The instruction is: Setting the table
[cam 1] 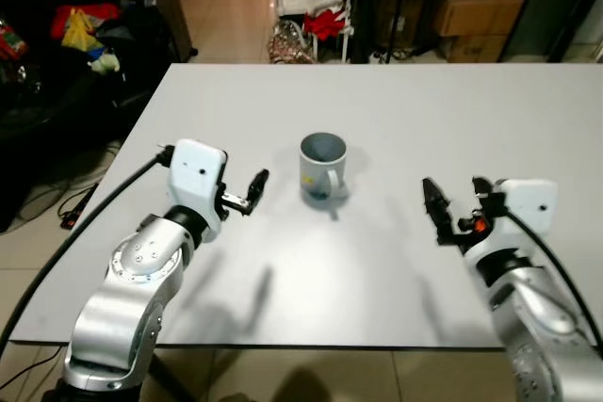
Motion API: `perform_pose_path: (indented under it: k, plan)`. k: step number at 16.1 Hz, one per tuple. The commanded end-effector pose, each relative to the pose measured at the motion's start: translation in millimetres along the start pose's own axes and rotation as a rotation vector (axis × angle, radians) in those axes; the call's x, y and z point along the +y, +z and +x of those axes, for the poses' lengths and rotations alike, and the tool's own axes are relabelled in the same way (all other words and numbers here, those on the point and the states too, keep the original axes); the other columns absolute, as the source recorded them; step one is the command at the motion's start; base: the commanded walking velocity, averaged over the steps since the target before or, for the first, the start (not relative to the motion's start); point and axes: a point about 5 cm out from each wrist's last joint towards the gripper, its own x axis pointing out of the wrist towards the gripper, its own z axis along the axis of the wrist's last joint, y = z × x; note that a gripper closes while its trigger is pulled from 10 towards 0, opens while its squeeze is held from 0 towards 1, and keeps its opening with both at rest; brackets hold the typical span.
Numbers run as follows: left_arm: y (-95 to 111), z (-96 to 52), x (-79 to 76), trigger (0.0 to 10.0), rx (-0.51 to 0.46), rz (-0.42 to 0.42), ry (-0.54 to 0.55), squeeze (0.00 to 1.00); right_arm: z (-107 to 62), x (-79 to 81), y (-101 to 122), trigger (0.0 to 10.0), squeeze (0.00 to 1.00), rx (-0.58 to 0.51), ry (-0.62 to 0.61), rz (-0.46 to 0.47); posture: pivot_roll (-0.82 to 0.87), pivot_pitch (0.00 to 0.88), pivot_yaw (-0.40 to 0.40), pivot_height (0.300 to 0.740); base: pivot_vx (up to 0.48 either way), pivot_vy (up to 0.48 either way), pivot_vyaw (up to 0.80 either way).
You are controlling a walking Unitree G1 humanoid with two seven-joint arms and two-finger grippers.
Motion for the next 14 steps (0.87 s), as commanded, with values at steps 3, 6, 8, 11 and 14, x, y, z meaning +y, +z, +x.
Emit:
perform_pose_path:
  k: [3, 6, 8, 11, 14]
  plan:
    - [1, -1.7, 5.4, 10.0, -0.003, 0.007, 0.045, 0.0, -2.4, 3.5, 0, 10.0, 1.0, 0.002, 0.011, 0.009, 0.03, 0.0, 0.03, 0.74, 0.0, -0.447, 0.0]
    - [0, -3.0, 12.2, 10.0, -0.002, 0.026, 0.071, 0.0, -2.5, 6.9, 2, 10.0, 1.0, -0.002, 0.028, -0.004, 0.04, 0.0, 0.021, 0.74, 0.0, -0.299, 0.27]
    - [0, -2.1, 16.4, 10.0, -0.001, 0.017, 0.091, 0.0, -1.4, 8.8, 3, 10.0, 1.0, 0.0, 0.039, -0.005, 0.04, 0.0, 0.021, 0.74, 0.0, 0.0, 0.8]
    - [1, 1.0, 14.0, 10.0, -0.003, 0.02, 0.076, 0.0, -0.5, 13.8, 3, 10.0, 1.0, 0.001, 0.065, 0.007, 0.04, 0.0, 0.032, 0.74, 0.0, 0.0, 0.8]
    - [-1, 2.4, 13.5, 10.0, 0.002, 0.02, 0.071, 0.0, -0.9, 16.9, 4, 10.0, 1.0, -0.009, 0.078, 0.023, 0.03, 0.0, 0.038, 0.74, 0.0, 0.0, 0.8]
